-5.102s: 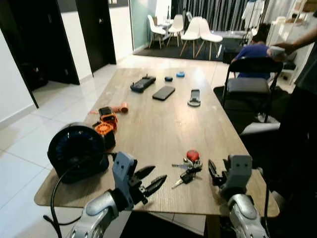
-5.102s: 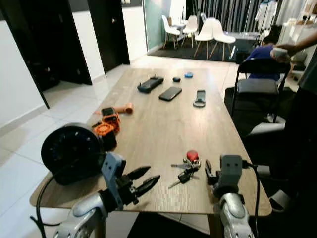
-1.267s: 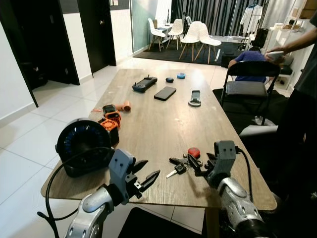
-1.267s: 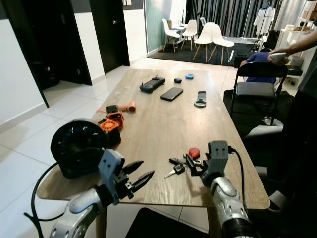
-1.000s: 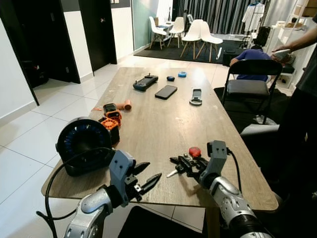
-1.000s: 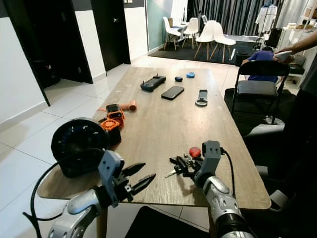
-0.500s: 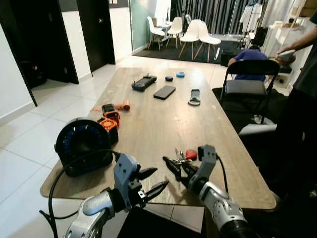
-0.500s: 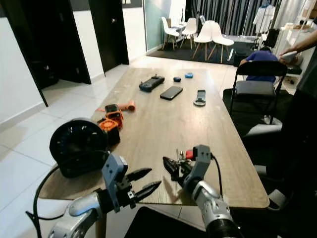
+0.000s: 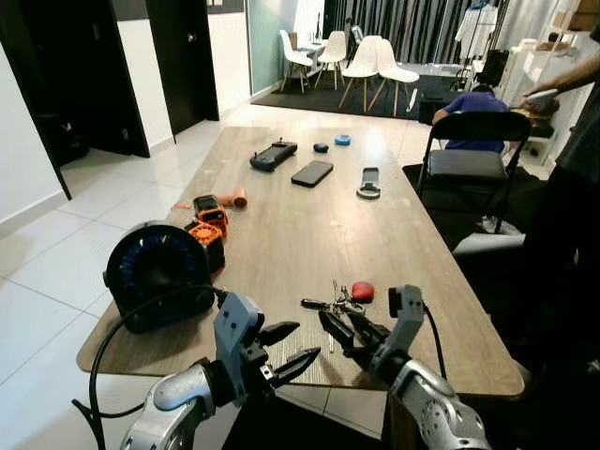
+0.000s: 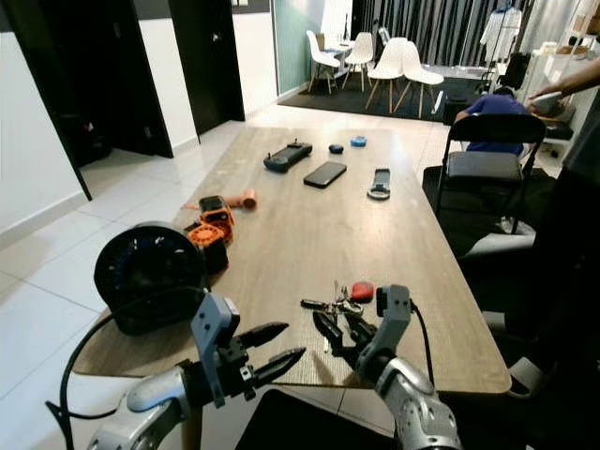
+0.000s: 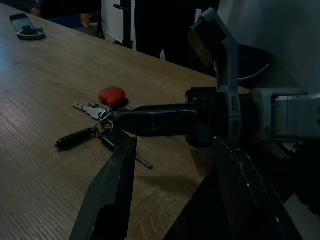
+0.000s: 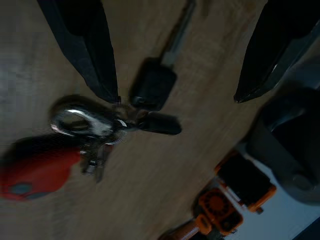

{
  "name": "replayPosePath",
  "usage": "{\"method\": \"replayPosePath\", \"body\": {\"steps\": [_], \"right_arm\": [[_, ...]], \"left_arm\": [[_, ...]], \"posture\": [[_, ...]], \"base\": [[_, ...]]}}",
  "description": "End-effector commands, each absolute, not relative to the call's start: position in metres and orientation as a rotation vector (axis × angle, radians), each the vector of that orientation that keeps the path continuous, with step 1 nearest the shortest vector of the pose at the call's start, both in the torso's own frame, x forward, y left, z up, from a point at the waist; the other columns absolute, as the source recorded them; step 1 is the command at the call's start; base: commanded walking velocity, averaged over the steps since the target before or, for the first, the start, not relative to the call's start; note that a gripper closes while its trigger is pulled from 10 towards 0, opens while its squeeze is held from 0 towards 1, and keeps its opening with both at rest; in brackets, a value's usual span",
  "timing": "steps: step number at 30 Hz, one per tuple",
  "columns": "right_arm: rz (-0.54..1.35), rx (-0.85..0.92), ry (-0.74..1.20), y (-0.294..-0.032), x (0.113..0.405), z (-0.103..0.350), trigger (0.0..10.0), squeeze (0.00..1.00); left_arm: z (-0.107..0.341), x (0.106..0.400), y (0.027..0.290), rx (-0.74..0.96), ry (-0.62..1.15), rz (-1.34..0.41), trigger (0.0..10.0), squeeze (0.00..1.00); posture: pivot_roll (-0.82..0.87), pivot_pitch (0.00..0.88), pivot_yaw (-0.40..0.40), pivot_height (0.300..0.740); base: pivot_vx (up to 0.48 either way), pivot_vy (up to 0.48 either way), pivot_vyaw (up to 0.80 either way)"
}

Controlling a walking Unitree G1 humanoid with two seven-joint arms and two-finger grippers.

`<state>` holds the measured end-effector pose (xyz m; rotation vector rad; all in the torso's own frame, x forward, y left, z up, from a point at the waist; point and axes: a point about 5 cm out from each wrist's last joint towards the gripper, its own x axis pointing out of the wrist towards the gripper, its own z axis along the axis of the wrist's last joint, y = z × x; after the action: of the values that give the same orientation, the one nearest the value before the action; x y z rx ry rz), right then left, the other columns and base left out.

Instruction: Hang keys on a hook

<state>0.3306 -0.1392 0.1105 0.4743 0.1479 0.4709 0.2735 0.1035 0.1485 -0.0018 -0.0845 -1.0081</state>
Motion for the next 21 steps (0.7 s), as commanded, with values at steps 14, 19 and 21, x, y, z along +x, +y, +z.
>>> {"method": "replayPosePath", "body": {"steps": [14, 19, 21], "right_arm": [[0.357, 0.493, 0.208, -0.140, 0.346, 0.117, 10.0, 0.00], [0.329, 0.443, 0.215, -0.140, 0.354, 0.118, 10.0, 0.00], [0.330, 0.440, 0.218, -0.138, 0.355, 0.119, 10.0, 0.00]], "left_arm": [[0.146, 0.276, 0.107, -0.001, -0.057, -0.990, 10.0, 0.00], [0.146, 0.278, 0.109, 0.004, -0.061, -0.969, 10.0, 0.00], [0.146, 0.278, 0.109, 0.004, -0.060, -0.969, 10.0, 0.00]], "posture": [[0.03, 0.117, 0.010, 0.740], [0.03, 0.118, 0.008, 0.740], [0.04, 0.119, 0.006, 0.740]], "base": [[0.000, 0.000, 0.00], [0.000, 0.000, 0.00], [0.000, 0.000, 0.00]]}}
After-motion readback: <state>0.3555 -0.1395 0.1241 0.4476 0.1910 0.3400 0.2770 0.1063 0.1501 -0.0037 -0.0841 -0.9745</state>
